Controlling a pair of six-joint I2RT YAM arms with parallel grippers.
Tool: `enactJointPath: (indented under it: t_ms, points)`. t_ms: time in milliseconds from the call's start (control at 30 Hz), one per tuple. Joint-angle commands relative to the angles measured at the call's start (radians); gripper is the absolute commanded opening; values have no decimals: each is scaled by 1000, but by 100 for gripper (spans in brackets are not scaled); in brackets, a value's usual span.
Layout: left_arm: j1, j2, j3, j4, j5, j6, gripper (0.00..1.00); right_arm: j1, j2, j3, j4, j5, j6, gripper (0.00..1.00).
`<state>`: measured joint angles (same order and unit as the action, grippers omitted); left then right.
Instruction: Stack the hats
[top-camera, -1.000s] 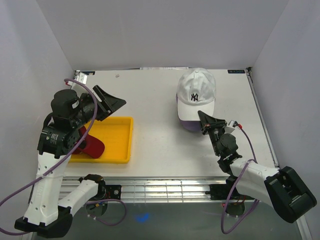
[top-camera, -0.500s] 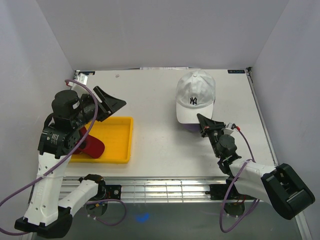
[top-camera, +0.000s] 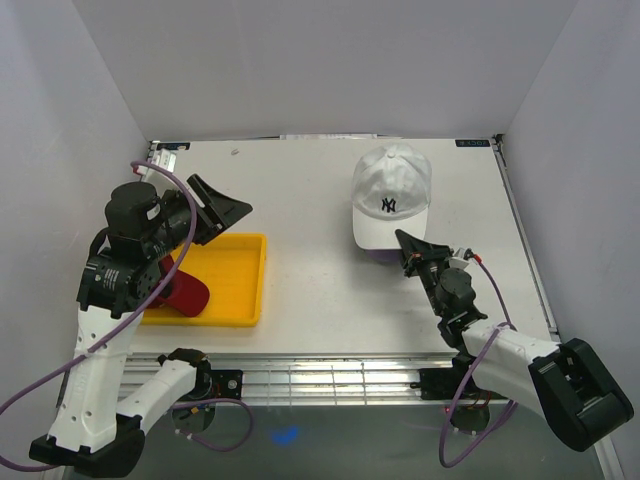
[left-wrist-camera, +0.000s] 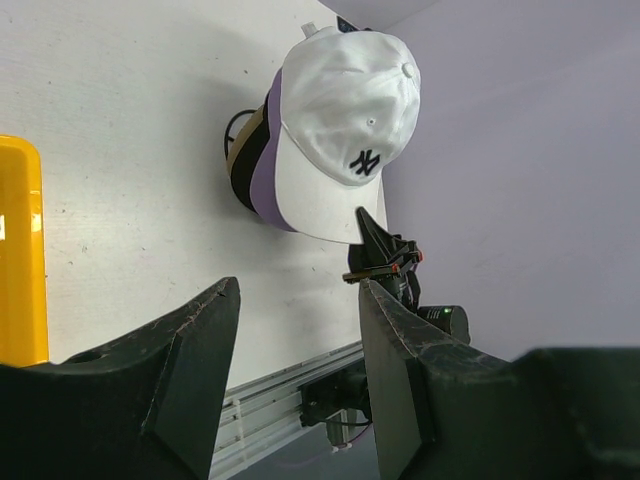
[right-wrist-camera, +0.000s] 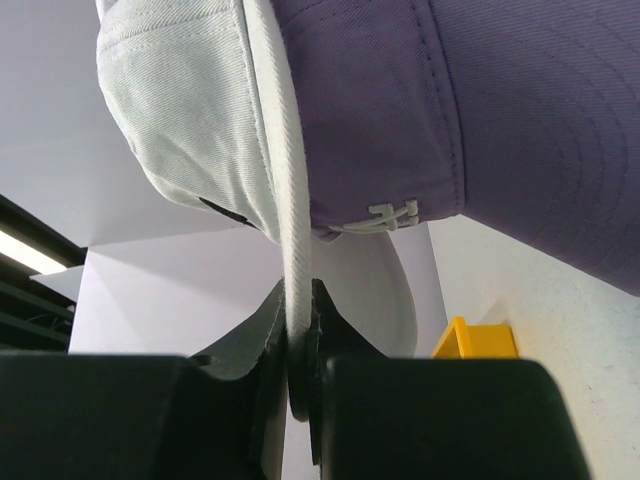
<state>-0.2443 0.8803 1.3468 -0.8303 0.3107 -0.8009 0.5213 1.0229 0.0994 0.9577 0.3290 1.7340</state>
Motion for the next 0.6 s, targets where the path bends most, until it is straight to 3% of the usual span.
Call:
enactJointPath:
  t_ms: [0, 300, 567]
  points:
    - [-4, -17, -17, 7, -7, 15, 61, -21, 17, -70, -306, 33, 9, 8]
    - [-6, -20, -25, 5, -12, 16, 61, -35, 16, -61, -441, 19, -8, 8]
    - [-4, -23, -31, 2, -16, 19, 61, -50, 63, -78, -448, -4, -21, 8]
